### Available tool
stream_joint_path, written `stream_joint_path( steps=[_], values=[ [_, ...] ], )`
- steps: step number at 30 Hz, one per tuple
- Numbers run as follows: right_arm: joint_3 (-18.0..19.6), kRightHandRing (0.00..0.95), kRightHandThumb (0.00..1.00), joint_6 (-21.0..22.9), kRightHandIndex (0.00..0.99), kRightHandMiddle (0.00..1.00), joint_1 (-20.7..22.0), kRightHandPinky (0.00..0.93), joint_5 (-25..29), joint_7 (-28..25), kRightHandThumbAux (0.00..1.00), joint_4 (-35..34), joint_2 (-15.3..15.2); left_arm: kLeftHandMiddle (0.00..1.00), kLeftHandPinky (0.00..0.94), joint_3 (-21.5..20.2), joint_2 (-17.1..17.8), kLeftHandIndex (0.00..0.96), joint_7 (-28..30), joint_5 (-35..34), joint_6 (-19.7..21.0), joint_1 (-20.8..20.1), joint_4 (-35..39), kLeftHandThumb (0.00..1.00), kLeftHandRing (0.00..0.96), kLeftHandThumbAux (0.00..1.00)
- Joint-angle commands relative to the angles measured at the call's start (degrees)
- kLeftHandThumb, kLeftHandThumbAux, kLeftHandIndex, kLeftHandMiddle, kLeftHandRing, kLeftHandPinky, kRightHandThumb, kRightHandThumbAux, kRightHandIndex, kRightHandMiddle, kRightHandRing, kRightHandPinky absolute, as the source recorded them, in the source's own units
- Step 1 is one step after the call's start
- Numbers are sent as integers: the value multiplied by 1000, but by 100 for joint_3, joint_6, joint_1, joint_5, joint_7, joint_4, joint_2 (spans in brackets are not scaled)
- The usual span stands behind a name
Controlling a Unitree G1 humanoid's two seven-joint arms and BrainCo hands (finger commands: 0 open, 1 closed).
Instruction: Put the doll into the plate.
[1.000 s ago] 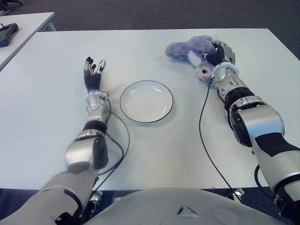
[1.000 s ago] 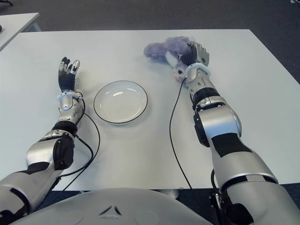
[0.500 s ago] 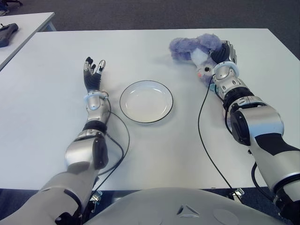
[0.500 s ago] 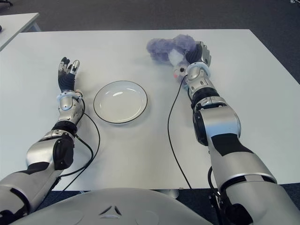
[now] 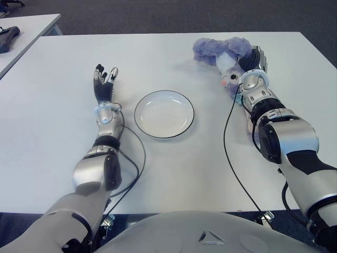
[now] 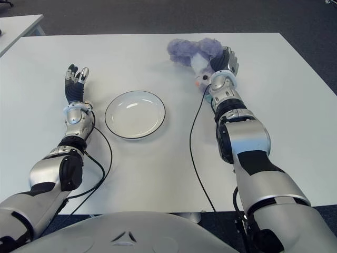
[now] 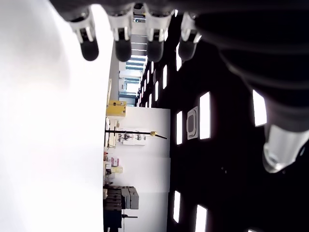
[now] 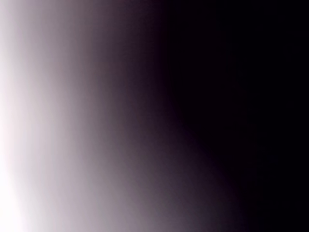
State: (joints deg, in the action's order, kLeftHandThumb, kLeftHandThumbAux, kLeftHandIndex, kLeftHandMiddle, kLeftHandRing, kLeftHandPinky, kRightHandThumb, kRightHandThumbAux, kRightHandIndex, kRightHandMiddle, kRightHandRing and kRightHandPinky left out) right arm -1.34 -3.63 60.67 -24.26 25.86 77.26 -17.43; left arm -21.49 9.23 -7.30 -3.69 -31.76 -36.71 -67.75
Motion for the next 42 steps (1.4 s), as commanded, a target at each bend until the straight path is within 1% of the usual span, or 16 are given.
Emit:
stream_joint_path(
  steps=[1, 11, 17, 19, 22, 27, 30, 33, 39, 42],
  values=[
    [67, 790, 710, 39, 440, 794, -491, 813, 108, -92, 713, 175, 154, 61, 0, -141, -484, 21, 95, -193, 323, 1560, -799, 0, 21, 534],
    [61, 805, 709, -33, 441, 808, -543, 811, 75, -99, 714, 182, 90, 56, 0, -170, -491, 27, 150, -233, 309, 1564, -799, 0, 16, 531],
    [47, 806, 708, -113, 441, 809, -571, 809, 51, -4, 714, 179, 85, 55, 0, -172, -496, 29, 139, -231, 287, 1571, -795, 0, 14, 521],
    [32, 808, 709, -160, 441, 812, -571, 810, 35, 58, 714, 174, 87, 56, 0, -162, -497, 29, 121, -218, 278, 1574, -793, 0, 14, 520],
    [-5, 816, 710, -293, 441, 819, -462, 812, 9, 167, 714, 142, 64, 59, 0, -133, -491, 29, 88, -184, 288, 1574, -795, 0, 14, 525],
    [-59, 820, 710, -414, 441, 825, -441, 813, -42, 221, 713, 135, 39, 60, 0, -122, -488, 28, 79, -173, 295, 1576, -796, 0, 15, 528],
    [-175, 823, 709, -650, 441, 832, -391, 810, -156, 329, 713, 115, 1, 59, 0, -115, -485, 31, 60, -165, 311, 1572, -799, 0, 17, 528],
    [-332, 823, 708, -828, 441, 832, -243, 807, -292, 535, 713, 65, -1, 58, 0, -99, -484, 33, 41, -146, 320, 1570, -801, 0, 16, 526],
    [-516, 819, 708, -1007, 442, 824, -140, 804, -416, 733, 713, 30, 22, 58, 0, -92, -484, 35, 18, -139, 355, 1558, -810, 0, 15, 527],
    [-664, 833, 707, -1110, 442, 828, -87, 768, -544, 853, 714, 23, 19, 57, 0, -93, -486, 34, 14, -139, 364, 1551, -814, 0, 14, 527]
  ],
)
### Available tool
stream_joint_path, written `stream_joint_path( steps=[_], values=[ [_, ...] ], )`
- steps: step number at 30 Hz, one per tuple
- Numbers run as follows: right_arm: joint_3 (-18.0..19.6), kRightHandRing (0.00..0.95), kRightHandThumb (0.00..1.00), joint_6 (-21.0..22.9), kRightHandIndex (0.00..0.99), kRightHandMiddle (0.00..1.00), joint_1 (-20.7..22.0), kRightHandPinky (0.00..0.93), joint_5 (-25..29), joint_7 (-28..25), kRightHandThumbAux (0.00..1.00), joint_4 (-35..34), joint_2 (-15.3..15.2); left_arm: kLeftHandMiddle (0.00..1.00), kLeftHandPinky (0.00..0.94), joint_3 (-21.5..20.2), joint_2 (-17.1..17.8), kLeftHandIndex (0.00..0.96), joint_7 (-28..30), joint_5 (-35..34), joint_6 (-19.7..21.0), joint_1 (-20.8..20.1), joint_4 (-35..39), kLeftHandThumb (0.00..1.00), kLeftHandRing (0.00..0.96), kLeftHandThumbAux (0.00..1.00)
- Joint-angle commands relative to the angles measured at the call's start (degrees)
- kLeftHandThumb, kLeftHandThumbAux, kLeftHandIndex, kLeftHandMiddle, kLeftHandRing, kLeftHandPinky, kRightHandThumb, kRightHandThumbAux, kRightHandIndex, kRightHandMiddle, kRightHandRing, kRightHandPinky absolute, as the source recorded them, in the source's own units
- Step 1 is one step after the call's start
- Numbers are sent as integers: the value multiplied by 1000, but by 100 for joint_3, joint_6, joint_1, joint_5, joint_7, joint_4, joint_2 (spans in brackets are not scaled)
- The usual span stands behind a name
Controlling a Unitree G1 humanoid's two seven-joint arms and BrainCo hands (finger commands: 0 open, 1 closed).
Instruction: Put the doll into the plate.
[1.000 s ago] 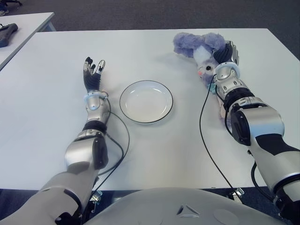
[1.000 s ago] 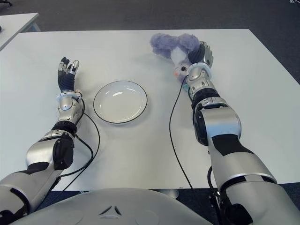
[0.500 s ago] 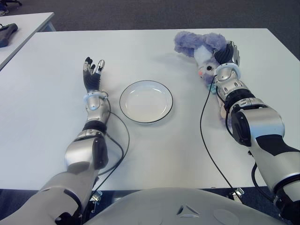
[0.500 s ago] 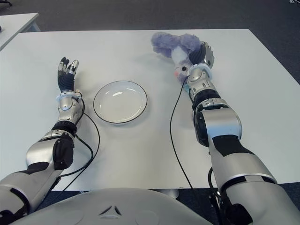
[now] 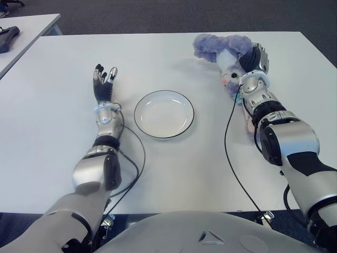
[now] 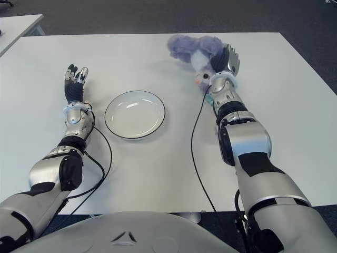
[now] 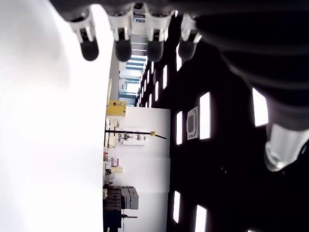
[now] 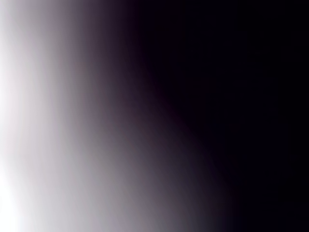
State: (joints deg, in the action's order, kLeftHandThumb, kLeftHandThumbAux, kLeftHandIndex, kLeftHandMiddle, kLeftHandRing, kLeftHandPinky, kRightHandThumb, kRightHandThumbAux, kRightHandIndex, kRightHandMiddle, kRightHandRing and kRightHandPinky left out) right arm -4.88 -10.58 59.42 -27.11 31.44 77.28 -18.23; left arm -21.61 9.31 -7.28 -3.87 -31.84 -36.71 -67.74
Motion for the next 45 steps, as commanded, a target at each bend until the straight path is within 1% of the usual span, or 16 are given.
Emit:
stream_joint_path(
  steps=[1, 3, 8, 12, 19, 24, 28, 45],
  values=[
    [-383, 835, 707, -442, 442, 828, 87, 764, -320, 361, 715, 14, 101, 56, 0, -79, -495, 34, 7, -120, 376, 1548, -815, 0, 14, 527],
    [-502, 838, 706, -501, 442, 833, 177, 770, -419, 500, 715, -9, 112, 56, 0, -76, -496, 34, -2, -117, 384, 1543, -815, 0, 13, 529],
    [-705, 849, 708, -730, 442, 842, 286, 821, -583, 857, 716, -112, 161, 56, 0, -56, -493, 33, -11, -101, 377, 1539, -816, 0, 14, 529],
    [-817, 852, 709, -1024, 442, 849, 279, 816, -661, 1018, 716, -198, 142, 58, 0, -43, -493, 30, -22, -89, 372, 1534, -816, 0, 15, 529],
    [-935, 857, 709, -1375, 440, 857, 234, 814, -688, 1118, 716, -254, 129, 54, 0, -62, -501, 25, -33, -112, 426, 1514, -823, 0, 13, 530],
    [-1001, 864, 709, -1575, 440, 866, 246, 848, -700, 1178, 715, -303, 167, 53, 0, -85, -504, 24, -9, -135, 434, 1508, -829, 0, 13, 531],
    [-1070, 869, 708, -1815, 440, 870, 261, 851, -726, 1167, 715, -341, 175, 55, 0, -113, -511, 31, -17, -160, 450, 1497, -834, 0, 14, 534],
    [-1300, 872, 708, -2187, 440, 871, 283, 866, -773, 1194, 712, -527, 248, 54, 0, -173, -524, 34, 56, -208, 449, 1494, -841, 0, 11, 551]
  ],
)
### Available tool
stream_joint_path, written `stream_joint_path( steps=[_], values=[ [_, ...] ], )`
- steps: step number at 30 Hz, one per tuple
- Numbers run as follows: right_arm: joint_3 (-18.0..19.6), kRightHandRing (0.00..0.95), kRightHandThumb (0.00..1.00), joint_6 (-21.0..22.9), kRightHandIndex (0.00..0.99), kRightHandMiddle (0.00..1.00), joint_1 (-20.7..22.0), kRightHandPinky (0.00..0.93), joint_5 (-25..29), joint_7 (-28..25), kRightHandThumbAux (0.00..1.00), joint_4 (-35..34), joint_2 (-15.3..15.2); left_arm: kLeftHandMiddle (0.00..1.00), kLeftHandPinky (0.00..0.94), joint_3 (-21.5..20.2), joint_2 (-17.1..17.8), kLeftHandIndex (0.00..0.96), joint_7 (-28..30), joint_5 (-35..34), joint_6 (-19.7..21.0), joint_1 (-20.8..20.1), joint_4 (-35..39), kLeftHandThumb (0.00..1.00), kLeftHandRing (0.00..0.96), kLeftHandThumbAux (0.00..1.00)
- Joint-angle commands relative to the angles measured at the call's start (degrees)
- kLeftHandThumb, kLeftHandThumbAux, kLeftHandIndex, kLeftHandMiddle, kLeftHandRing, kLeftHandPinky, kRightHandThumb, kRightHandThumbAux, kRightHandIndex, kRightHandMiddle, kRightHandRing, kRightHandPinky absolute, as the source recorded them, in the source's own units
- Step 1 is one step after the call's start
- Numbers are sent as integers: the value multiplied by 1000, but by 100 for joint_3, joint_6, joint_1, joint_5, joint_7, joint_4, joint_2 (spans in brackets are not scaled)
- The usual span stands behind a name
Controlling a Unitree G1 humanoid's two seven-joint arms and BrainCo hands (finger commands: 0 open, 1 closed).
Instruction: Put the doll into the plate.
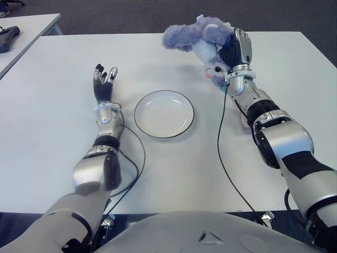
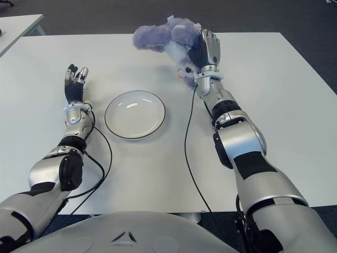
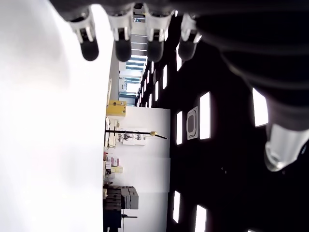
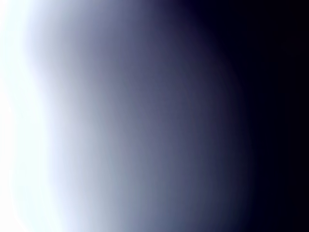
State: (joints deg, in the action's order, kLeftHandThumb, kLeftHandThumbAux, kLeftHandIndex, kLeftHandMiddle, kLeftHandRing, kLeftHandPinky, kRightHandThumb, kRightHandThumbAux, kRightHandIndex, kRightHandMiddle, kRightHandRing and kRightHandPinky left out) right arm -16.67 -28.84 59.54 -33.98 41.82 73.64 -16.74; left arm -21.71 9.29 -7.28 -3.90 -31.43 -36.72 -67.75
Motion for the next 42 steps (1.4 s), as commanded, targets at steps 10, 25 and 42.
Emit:
stream_joint_path(
  steps=[10, 25, 42],
  values=[
    [-262, 870, 709, -573, 441, 868, 212, 866, -148, 301, 711, -369, 145, 57, 0, -133, -552, 36, 5, -170, 330, 1499, -827, 0, 18, 537],
    [-391, 855, 712, -983, 441, 844, -46, 864, -177, 406, 710, -880, 290, 61, 0, -114, -524, 22, 56, -155, 342, 1508, -828, 0, 19, 532],
    [-627, 861, 710, -1404, 440, 849, -386, 867, -632, 573, 712, -1820, 209, 64, 0, -92, -535, 23, 26, -135, 321, 1500, -826, 0, 23, 536]
  ],
)
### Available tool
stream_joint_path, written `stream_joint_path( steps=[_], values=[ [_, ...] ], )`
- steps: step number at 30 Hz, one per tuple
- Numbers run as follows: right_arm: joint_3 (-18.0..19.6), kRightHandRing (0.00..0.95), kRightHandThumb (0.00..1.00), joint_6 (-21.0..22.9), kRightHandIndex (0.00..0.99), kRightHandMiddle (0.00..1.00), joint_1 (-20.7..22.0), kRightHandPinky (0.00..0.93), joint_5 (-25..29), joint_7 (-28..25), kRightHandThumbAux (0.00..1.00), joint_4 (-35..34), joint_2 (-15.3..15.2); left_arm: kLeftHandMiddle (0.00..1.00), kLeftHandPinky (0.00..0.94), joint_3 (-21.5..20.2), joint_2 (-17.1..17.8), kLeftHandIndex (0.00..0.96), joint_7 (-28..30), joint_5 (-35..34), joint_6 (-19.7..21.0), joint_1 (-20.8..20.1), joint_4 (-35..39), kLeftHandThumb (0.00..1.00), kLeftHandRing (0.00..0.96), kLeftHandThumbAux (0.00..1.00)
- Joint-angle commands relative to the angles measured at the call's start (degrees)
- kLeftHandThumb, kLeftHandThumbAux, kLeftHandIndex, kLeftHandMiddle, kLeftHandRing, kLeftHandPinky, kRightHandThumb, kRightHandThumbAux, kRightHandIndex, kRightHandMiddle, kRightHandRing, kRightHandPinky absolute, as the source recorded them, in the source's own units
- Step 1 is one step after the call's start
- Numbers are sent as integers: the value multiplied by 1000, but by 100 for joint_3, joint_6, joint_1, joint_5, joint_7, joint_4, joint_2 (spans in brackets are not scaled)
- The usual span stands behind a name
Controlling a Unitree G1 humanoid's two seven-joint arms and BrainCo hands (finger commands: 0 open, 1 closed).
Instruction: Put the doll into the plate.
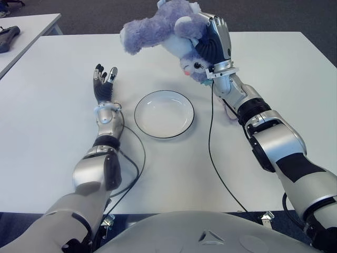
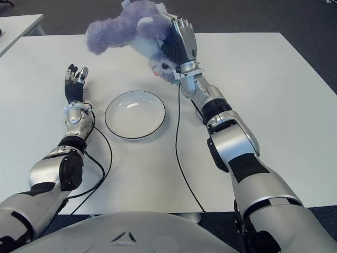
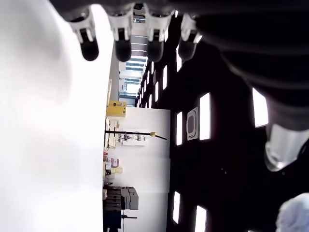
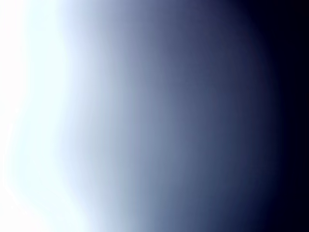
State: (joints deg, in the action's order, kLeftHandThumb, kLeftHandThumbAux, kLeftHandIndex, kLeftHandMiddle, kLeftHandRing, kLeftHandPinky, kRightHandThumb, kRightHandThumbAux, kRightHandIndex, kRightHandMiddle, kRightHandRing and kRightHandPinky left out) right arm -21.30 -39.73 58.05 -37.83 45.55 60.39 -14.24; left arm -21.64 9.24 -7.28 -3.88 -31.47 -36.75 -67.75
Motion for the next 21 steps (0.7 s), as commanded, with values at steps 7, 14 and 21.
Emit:
stream_joint_path(
  steps=[7, 14, 21],
  values=[
    [-219, 863, 710, -553, 439, 851, -378, 864, -387, -49, 713, -1136, -156, 64, 0, -106, -530, 28, 31, -148, 360, 1491, -827, 0, 22, 548],
    [-181, 854, 712, -821, 439, 846, -410, 851, -257, -479, 712, -1376, -228, 65, 0, -81, -528, 28, 13, -121, 399, 1477, -835, 0, 22, 550],
    [-86, 847, 715, -894, 440, 842, -127, 850, -201, -716, 711, -1382, -223, 63, 0, -54, -539, 24, 11, -94, 388, 1475, -837, 0, 21, 545]
  ],
)
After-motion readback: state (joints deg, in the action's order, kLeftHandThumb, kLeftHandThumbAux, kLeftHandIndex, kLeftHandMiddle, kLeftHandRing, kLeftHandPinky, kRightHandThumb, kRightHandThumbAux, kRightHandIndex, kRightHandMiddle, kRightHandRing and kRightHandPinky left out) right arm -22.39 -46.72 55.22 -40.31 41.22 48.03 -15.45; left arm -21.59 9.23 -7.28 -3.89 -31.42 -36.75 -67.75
